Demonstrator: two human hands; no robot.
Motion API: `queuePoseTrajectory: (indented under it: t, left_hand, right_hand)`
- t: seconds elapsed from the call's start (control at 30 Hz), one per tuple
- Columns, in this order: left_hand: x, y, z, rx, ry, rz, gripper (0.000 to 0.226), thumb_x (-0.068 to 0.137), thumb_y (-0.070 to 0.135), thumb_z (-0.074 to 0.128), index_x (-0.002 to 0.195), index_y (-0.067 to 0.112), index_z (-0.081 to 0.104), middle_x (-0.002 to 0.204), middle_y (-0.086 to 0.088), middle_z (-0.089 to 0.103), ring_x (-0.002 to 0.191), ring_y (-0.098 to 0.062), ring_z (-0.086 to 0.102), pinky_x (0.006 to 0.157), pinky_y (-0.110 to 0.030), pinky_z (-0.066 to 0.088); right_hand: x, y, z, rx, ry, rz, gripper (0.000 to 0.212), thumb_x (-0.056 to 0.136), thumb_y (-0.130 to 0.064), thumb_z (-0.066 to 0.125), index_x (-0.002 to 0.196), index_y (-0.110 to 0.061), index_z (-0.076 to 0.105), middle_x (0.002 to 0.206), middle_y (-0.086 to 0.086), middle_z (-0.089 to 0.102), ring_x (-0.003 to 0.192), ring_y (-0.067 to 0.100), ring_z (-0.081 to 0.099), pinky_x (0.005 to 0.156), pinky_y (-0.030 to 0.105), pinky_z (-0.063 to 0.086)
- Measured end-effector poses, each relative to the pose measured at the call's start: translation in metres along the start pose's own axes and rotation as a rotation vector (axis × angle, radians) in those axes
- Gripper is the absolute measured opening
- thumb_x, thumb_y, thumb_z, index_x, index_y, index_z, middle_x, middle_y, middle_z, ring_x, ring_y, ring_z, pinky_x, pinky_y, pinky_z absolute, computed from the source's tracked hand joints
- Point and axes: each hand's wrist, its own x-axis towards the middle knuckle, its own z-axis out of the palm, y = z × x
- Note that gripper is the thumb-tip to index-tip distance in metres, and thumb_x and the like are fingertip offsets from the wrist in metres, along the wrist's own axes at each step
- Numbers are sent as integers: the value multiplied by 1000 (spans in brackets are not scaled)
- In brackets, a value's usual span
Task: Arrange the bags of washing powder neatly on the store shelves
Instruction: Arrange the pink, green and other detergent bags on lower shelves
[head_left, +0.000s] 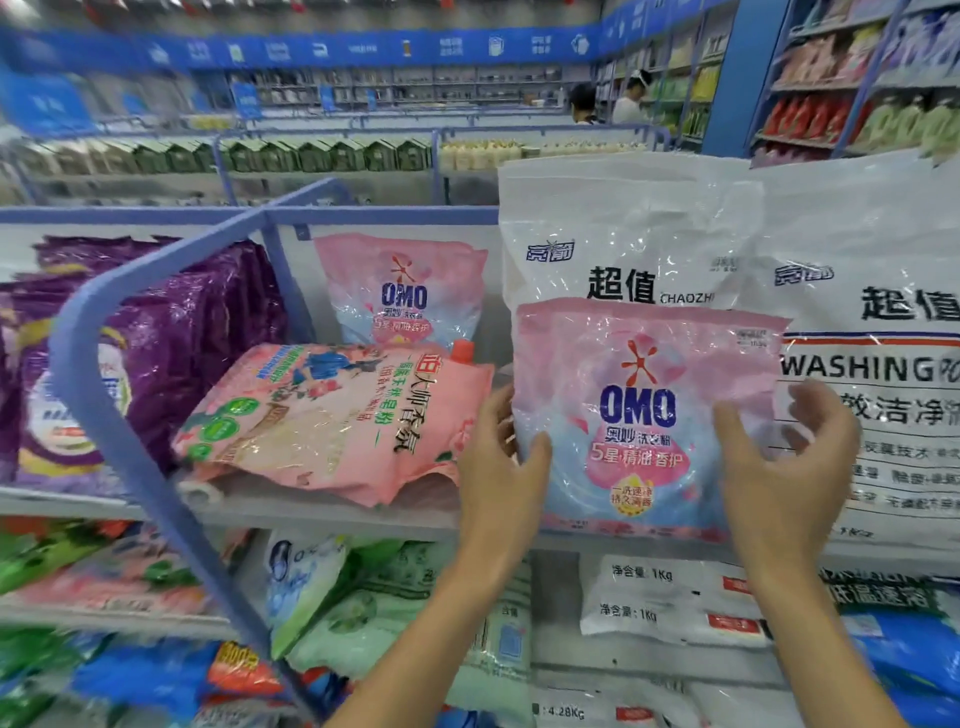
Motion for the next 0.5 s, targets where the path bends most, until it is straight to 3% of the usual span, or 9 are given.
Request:
queuePoseTrajectory:
  t: [0.03,0.1,0.2,0.33,0.4,0.5]
  left_hand:
    - [-1,2,-9,40,-32,24,48,93,8,66,126,42,58,109,28,69,103,9,64,89,-22,57]
    - [-2,7,-34,105,-49,51,42,95,12,69,129,34,58,115,21,68,105,7,64,92,-20,55]
    - [1,8,-80,157,22,75,36,94,17,71,127,29,64,118,18,68,106,5,65,92,-19,55]
    - [35,-4,-146,470,176,128,35,95,21,68,129,26,66,128,15,67,121,1,58,108,-30,46]
    - [61,-6,-175,636,152,71,44,94,32,69,136,22,61,137,7,62,128,-8,53,107,-28,39]
    - [103,-7,-205,792,16,36,61,87,46,75,139,20,59,140,0,61,125,-16,54,102,-31,39]
  right_hand:
    - [-7,-4,0,-27,22,-83,57,89,-26,78,137,-17,50,132,-7,49,121,18,53,104,36,47]
    - [-27,-17,3,-28,-41,-236,41,89,-14,77,126,-14,58,120,-9,52,111,20,56,97,32,48]
    - [-76,-31,15,108,-317,-244,22,88,-10,78,99,-24,65,98,-14,64,86,9,62,79,17,49]
    - [-142,-45,56,154,-733,-38,5,91,-28,75,87,-31,73,83,-8,72,81,11,68,72,17,51]
    - [-161,-50,81,116,-854,156,8,91,-33,75,84,-31,75,82,-15,73,80,2,67,71,14,48]
    - [-173,-60,113,53,-946,375,23,88,-54,66,88,-34,77,83,-19,75,82,-4,67,78,18,49]
